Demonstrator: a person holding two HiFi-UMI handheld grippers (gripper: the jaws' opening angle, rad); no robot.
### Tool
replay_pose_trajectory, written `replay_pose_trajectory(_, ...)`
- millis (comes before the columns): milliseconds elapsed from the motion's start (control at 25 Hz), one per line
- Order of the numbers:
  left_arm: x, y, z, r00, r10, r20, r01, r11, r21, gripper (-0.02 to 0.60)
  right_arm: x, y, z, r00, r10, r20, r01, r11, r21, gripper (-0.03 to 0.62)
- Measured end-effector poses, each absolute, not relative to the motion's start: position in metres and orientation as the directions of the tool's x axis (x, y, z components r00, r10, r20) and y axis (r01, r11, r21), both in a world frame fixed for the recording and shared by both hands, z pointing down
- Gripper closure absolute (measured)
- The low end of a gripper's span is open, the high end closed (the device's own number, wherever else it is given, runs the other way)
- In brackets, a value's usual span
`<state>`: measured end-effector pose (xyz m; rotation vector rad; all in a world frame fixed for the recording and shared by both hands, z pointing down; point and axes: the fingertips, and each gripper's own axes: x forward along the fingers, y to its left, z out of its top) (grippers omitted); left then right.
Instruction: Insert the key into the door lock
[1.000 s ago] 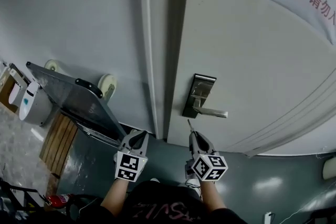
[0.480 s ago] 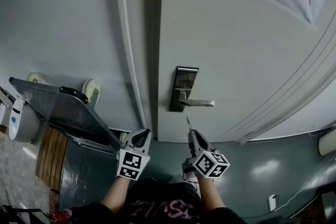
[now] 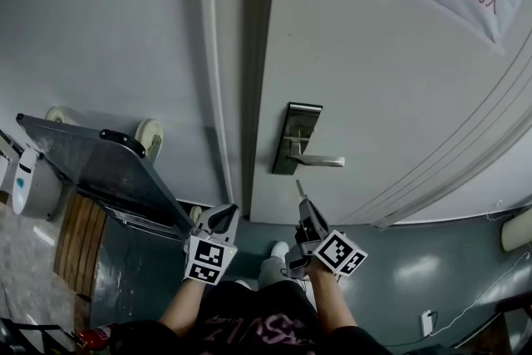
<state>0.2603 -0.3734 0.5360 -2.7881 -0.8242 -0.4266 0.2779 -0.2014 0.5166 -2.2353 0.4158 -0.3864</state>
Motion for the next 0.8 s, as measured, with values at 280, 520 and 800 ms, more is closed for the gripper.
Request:
replay_pose_trajectory(280,0.257,-0.383,0.535,0.817,0.473,0.33,0.531,-0.84,-0.111,0.568,0.287,-0.206,0.517,0.896,-0.423,0.136,-0.154,-0.583,-0.798,0.514)
replay_pose_trajectory(520,0.265,-0.384,0.534,0.825,0.464,0.323,0.527,-0.838,-0.14,0.569,0.299,-0.209,0.52,0.894,-0.436,0.106,-0.169,-0.546,-0.821,0.514)
replay_pose_trajectory(800,0.277,-0.39,0.54,0.824,0.456,0.336,0.531,-0.829,-0.177,0.569,0.32,-0.209,0.531,0.901,-0.425,0.087,-0.156,-0.504,-0.849,0.514)
